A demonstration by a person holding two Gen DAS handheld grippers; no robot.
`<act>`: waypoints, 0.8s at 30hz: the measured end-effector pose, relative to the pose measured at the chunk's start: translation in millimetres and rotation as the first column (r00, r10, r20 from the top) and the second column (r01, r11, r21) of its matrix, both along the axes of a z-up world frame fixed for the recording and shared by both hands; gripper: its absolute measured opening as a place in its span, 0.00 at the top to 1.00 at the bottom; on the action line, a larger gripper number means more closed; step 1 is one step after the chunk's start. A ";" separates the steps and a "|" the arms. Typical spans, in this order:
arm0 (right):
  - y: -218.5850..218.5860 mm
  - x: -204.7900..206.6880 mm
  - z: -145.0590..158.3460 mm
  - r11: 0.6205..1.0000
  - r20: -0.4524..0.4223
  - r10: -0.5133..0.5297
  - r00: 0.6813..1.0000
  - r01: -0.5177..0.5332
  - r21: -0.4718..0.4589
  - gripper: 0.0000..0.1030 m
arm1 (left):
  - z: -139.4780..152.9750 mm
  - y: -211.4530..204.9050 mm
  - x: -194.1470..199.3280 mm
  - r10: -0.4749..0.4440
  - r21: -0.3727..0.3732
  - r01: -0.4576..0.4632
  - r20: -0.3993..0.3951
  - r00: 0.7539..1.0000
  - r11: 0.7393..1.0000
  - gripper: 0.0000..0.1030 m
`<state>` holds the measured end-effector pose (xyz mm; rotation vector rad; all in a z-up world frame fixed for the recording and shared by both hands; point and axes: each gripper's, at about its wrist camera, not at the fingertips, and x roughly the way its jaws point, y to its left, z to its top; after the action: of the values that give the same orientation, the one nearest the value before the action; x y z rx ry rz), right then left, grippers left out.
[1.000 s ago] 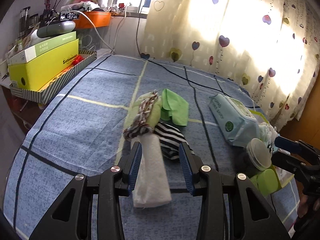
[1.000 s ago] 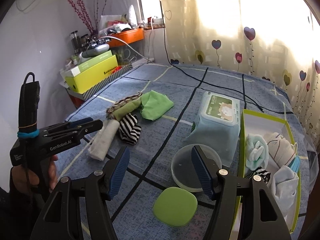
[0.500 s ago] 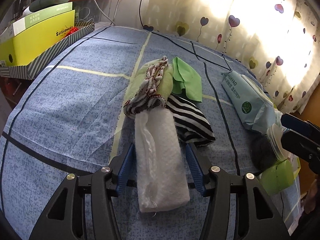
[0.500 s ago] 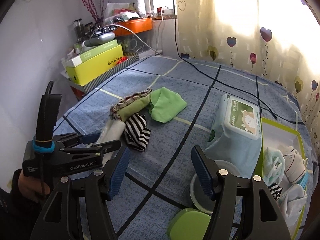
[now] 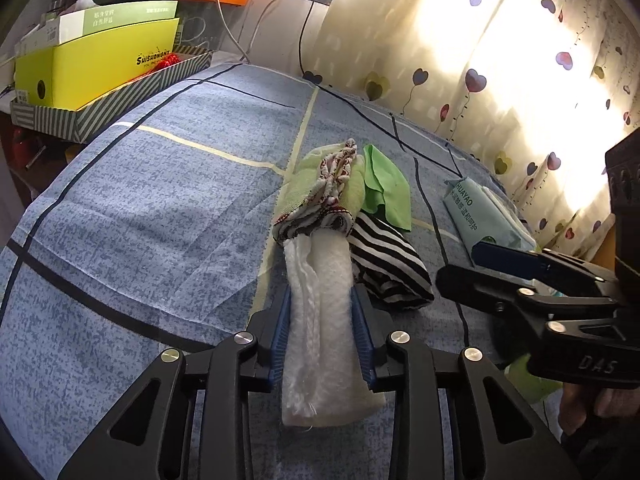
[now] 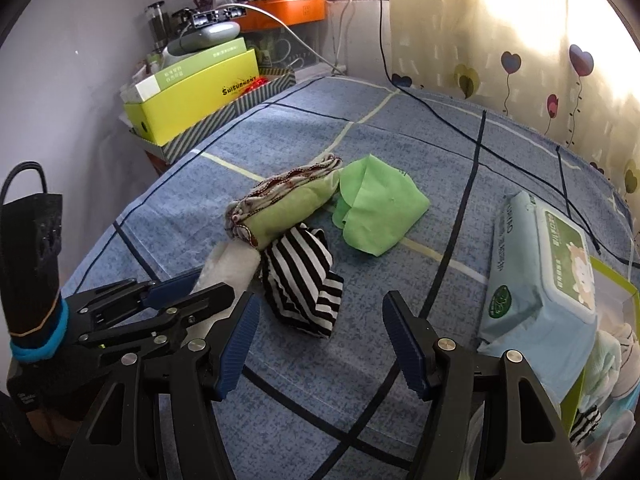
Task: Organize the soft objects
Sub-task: 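Grasp white fluffy sock with left gripper while right gripper grasps black-white striped sock, then lift and carry the white sock and striped sock toward the box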
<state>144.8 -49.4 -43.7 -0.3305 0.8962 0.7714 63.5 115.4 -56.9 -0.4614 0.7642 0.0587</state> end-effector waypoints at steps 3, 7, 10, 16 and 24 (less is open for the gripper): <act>11.5 5.6 -7.7 1.000 -0.021 0.005 1.000 -0.005 -0.008 0.42 | 2.3 6.6 -5.4 0.030 -0.019 -0.030 0.021 0.999 0.999 0.70; 26.1 15.3 -22.9 1.000 -0.061 0.004 0.998 -0.006 -0.029 0.52 | 2.2 13.9 -8.3 0.061 -0.042 -0.060 0.029 0.998 0.997 0.70; 34.5 19.5 -32.9 0.999 -0.075 0.002 0.997 -0.006 -0.043 0.56 | 2.0 15.1 -8.8 0.063 -0.047 -0.062 0.030 0.998 0.997 0.70; 30.3 18.3 -33.0 1.000 -0.060 -0.006 0.998 0.004 -0.027 0.86 | 0.6 13.8 -8.7 0.060 -0.047 -0.059 0.022 0.998 0.997 0.70; 8.3 -1.1 -10.1 0.999 -0.014 0.000 1.000 0.000 0.034 0.88 | 3.0 8.1 -7.8 0.054 -0.029 -0.053 0.042 0.998 0.998 0.70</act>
<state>143.7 -41.1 -53.9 -0.2953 0.8948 0.7888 55.6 123.5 -53.9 -0.5082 0.7112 0.0876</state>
